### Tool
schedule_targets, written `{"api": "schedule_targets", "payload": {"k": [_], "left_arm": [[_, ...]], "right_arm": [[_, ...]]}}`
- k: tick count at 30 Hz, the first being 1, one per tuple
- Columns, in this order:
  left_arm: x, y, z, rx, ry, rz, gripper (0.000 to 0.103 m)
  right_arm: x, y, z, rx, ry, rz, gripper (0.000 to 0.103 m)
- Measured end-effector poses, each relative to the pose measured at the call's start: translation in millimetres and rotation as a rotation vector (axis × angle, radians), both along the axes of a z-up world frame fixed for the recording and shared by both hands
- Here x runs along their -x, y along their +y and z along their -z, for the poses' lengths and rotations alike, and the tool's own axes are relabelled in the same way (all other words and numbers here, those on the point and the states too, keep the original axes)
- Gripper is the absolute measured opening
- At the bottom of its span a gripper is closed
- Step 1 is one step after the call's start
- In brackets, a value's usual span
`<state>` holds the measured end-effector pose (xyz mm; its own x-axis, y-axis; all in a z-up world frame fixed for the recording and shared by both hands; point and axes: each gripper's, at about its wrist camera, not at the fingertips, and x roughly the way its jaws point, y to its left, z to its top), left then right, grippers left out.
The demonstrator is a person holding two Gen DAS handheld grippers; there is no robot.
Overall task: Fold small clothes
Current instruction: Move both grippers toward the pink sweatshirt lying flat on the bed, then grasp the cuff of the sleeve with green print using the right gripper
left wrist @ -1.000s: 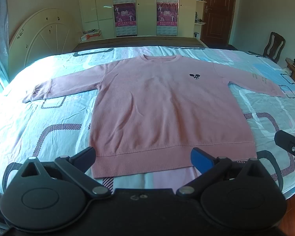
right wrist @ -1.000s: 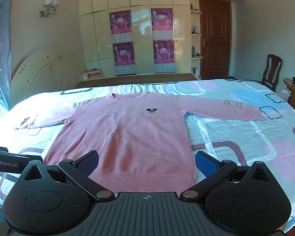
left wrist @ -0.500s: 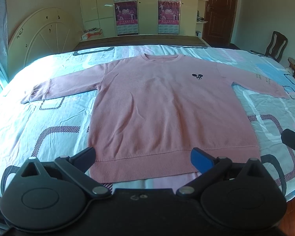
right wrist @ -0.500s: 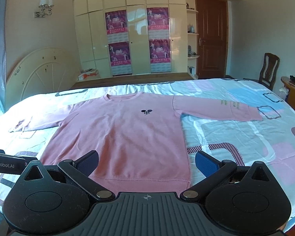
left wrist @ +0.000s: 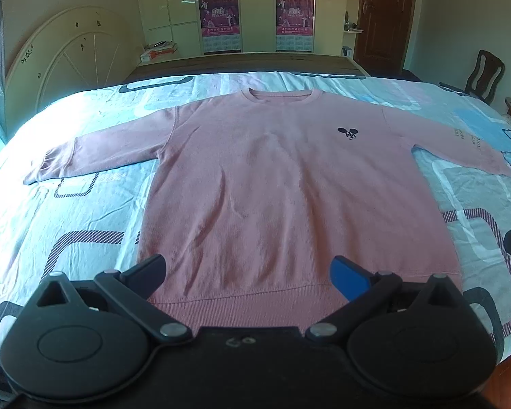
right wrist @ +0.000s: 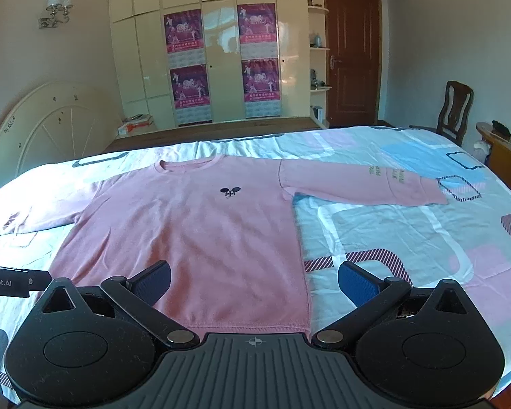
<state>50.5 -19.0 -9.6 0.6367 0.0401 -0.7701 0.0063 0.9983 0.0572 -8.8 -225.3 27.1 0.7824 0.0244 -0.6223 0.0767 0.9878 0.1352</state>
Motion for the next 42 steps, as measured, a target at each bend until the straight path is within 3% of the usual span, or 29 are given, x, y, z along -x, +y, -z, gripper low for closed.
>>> {"api": "schedule_targets", "payload": {"k": [10, 17, 27, 33, 38, 42], "left_arm": [[-57, -17, 15, -0.004, 0.008, 0.011, 0.102], [-100, -29, 29, 0.064, 0.021, -0.012, 0.102], [-156, -58, 57, 0.032, 0.050, 0.003, 0.102], [-183, -75, 70, 0.001, 0.062, 0.031, 0.101], [-203, -75, 75, 0.042, 0.049, -0.023, 0.101], [-217, -74, 80, 0.006, 0.049, -0.044, 0.100]], "right_arm": [[-50, -46, 25, 0.011, 0.034, 0.080, 0.103], [-92, -101, 47, -0.005, 0.080, 0.164, 0.103], [-147, -176, 81, 0.035, 0.113, 0.262, 0.103], [-183, -233, 114, -0.006, 0.137, 0.334, 0.103], [-207, -279, 138, -0.085, 0.174, 0.413, 0.102], [-225, -303, 151, -0.084, 0.202, 0.450, 0.102]]}}
